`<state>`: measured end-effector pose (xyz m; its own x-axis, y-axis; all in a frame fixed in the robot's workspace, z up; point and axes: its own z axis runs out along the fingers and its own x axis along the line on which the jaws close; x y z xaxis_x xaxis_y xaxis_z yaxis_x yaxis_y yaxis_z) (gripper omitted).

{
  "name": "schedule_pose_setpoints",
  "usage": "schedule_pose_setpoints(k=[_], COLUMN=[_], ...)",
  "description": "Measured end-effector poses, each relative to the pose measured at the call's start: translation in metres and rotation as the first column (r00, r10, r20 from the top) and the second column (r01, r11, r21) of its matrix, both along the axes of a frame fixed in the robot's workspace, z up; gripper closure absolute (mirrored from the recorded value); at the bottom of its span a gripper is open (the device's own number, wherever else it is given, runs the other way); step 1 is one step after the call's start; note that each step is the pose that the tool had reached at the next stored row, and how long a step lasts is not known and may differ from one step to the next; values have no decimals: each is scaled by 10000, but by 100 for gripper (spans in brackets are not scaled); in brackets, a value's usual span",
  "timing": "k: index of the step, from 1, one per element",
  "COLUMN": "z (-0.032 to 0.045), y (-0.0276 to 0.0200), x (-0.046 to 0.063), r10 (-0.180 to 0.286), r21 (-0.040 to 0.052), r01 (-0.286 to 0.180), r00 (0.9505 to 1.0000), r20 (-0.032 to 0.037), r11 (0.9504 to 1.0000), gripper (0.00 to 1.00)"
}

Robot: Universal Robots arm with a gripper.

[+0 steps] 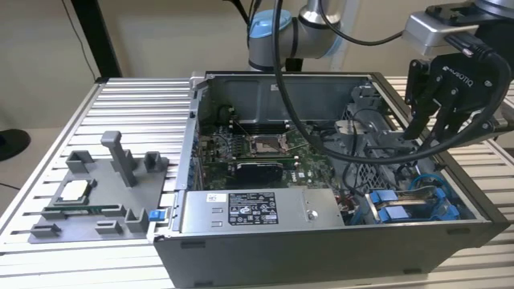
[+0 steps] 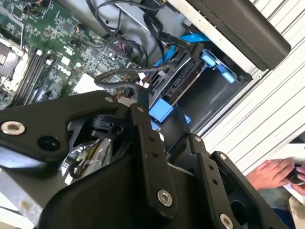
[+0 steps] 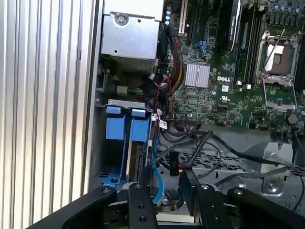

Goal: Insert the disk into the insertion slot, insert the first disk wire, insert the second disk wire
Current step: 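Insert the first disk wire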

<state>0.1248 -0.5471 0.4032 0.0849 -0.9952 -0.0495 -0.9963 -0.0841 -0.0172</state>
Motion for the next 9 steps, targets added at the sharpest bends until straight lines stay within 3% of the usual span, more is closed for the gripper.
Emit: schedule_pose_setpoints(k=[9], z=[-119], y=[7], x=[-106], r10=[37], r21=[2], r01=[-37], r00=[9999], r20=[127], r11=[10000], gripper=[0])
